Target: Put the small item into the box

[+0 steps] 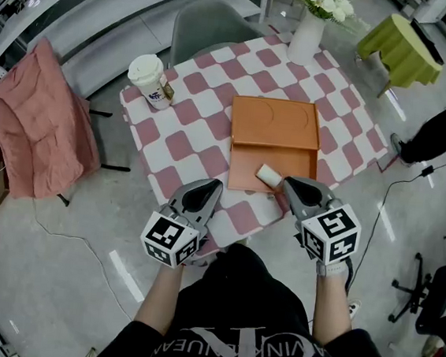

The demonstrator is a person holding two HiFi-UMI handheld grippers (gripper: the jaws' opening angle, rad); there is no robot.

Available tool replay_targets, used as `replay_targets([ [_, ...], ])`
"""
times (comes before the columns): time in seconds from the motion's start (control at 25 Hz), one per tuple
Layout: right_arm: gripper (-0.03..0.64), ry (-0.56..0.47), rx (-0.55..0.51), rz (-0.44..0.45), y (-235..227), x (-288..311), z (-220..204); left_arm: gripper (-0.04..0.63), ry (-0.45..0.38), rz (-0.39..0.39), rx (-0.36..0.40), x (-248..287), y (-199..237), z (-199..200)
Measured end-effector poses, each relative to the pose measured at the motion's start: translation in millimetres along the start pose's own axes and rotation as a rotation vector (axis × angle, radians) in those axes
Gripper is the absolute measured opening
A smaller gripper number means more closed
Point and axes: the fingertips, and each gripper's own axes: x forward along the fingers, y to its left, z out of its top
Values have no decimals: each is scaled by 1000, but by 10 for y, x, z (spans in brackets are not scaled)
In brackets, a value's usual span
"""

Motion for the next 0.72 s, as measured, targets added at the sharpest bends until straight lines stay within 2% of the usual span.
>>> replay_targets([
  [0.32,6,-69,8,-16,147,-194,27,18,-23,11,8,-150,-74,33],
  [0.72,6,-151,31,-81,267,-532,-37,18,-64,12,62,-342,-284,135],
])
